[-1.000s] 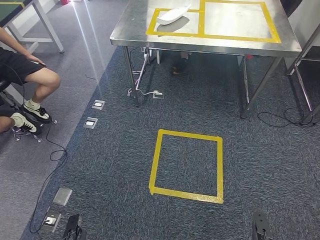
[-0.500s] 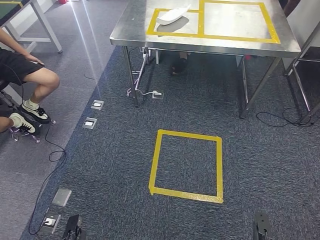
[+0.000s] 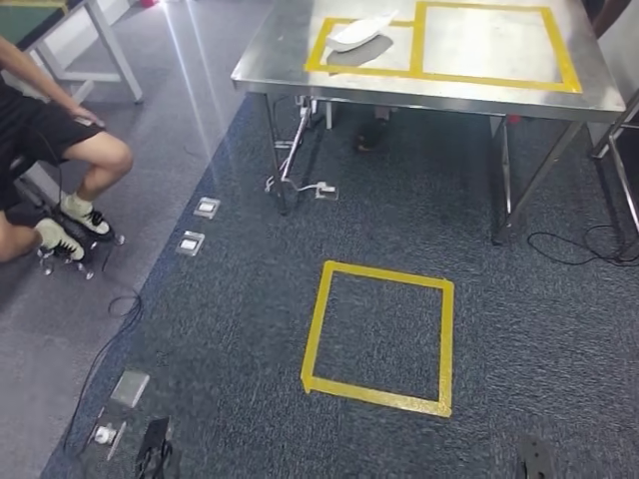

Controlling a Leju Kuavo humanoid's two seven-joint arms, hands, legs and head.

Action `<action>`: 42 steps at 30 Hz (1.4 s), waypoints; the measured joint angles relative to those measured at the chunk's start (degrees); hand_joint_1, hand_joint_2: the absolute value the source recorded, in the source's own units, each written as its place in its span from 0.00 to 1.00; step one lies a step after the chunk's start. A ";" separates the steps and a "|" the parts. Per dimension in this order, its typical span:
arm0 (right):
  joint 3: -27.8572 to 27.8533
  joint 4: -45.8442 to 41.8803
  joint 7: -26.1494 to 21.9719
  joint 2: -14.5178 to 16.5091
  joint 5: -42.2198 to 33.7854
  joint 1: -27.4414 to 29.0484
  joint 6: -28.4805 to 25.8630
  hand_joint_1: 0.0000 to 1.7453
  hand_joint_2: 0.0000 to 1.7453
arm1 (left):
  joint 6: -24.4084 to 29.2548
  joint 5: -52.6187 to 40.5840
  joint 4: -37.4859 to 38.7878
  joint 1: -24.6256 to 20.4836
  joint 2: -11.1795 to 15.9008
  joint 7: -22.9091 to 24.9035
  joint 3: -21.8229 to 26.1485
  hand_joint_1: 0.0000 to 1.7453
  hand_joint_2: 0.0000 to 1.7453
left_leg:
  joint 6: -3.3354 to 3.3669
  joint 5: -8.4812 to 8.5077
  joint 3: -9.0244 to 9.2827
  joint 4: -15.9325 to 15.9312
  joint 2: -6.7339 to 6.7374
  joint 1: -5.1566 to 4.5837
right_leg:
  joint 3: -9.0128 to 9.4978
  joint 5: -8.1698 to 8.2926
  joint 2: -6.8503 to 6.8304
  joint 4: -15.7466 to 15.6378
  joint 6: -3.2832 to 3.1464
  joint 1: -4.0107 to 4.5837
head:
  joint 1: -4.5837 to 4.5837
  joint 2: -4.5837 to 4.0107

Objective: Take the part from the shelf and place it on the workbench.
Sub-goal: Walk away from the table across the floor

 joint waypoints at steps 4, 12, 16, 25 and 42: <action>-0.01 0.02 0.01 0.02 0.02 0.00 -0.01 0.00 0.00 | 0.00 0.02 0.00 -0.04 -0.11 -0.01 0.00 0.00 0.00 | -0.65 -2.81 -2.48 4.88 -0.05 0.28 | -0.03 0.02 0.27 0.08 -1.82 0.19 | -1.66 0.00; 0.00 -0.02 0.04 0.21 0.23 -0.47 -0.01 0.00 0.00 | 0.15 0.15 0.00 0.27 0.06 -0.07 0.00 0.00 0.00 | 2.72 0.45 -6.04 6.66 -0.83 -1.65 | 0.61 -0.48 1.30 0.04 -2.92 1.98 | -3.85 0.00; 0.01 -0.03 0.25 0.51 0.30 -0.71 -0.01 0.00 0.00 | 0.28 0.17 0.00 0.03 0.23 -0.30 0.00 0.00 0.00 | 3.56 1.88 -3.97 1.42 -0.66 -2.33 | 0.62 -0.63 1.64 -0.23 -2.35 1.96 | -3.83 0.00; 0.04 -0.02 0.32 0.44 0.03 -0.63 -0.10 0.00 0.00 | 0.34 0.06 0.00 0.20 0.05 -0.29 0.00 0.00 0.00 | 3.76 2.03 -2.42 -0.16 0.14 -1.52 | -5.46 -5.63 0.37 13.13 -0.15 1.04 | -1.62 0.01; 0.07 -0.02 0.52 0.40 -0.93 -0.94 -0.16 0.00 0.00 | 0.36 -0.16 0.00 0.36 0.13 -0.06 -0.02 0.00 0.00 | 1.20 -0.46 -6.18 8.14 -0.94 -1.17 | 0.77 0.05 1.51 -0.73 -2.87 0.92 | -3.78 0.00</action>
